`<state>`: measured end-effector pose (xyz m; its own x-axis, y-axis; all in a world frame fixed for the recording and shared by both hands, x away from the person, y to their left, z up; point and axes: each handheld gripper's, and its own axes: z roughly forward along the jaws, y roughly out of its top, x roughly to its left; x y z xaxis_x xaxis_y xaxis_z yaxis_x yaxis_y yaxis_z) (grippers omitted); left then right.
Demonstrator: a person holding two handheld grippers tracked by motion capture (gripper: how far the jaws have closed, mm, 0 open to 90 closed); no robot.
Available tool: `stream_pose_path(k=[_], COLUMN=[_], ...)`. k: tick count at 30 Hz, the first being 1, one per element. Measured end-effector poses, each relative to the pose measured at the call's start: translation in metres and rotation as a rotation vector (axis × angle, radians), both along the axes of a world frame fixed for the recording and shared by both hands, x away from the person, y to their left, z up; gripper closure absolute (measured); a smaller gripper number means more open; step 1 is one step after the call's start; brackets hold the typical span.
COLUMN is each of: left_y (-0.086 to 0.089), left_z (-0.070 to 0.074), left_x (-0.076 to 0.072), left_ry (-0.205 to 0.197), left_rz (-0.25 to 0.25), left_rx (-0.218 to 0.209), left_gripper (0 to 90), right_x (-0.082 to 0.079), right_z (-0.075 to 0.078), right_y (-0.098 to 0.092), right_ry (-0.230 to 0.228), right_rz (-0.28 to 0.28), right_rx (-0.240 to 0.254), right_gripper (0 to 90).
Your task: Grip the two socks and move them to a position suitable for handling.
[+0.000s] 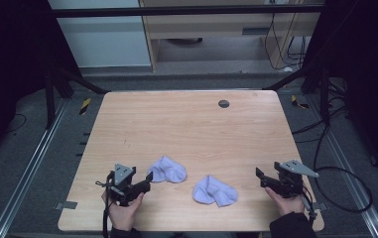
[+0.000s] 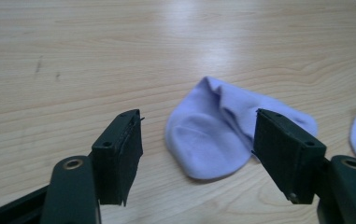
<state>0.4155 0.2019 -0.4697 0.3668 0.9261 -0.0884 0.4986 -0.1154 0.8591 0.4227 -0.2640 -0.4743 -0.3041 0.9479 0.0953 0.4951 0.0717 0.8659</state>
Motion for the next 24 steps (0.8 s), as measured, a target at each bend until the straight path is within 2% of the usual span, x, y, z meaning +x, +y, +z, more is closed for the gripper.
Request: stream_pose_path(k=[4, 5, 9, 10, 12, 24], left_y=[-0.011, -0.018, -0.028, -0.033, -0.042, -0.072], left_z=[0.001, 0.001, -0.002, -0.003, -0.005, -0.013], left_x=[-0.001, -0.002, -0.003, -0.004, -0.005, -0.012], left_ry=[0.0, 0.009, 0.022, 0.026, 0.027, 0.036], left_rz=[-0.028, -0.043, -0.073, -0.082, -0.099, -0.149], left_rx=[-0.005, -0.013, -0.017, -0.006, 0.009, 0.043], left_gripper=[33.0, 32.5, 32.3, 32.3, 32.4, 37.0], right_x=[-0.001, -0.001, -0.002, -0.002, -0.003, -0.008], right_z=[0.0, 0.0, 0.001, 0.001, 0.001, 0.003], right_y=[0.004, 0.008, 0.015, 0.015, 0.022, 0.046], right_ry=[-0.001, 0.004, 0.009, 0.009, 0.004, 0.002], right_rz=[0.024, 0.051, 0.087, 0.087, 0.122, 0.222], right_rx=[-0.004, -0.007, -0.02, -0.02, -0.026, -0.04], right_gripper=[27.0, 28.8, 31.3, 31.3, 32.0, 31.8])
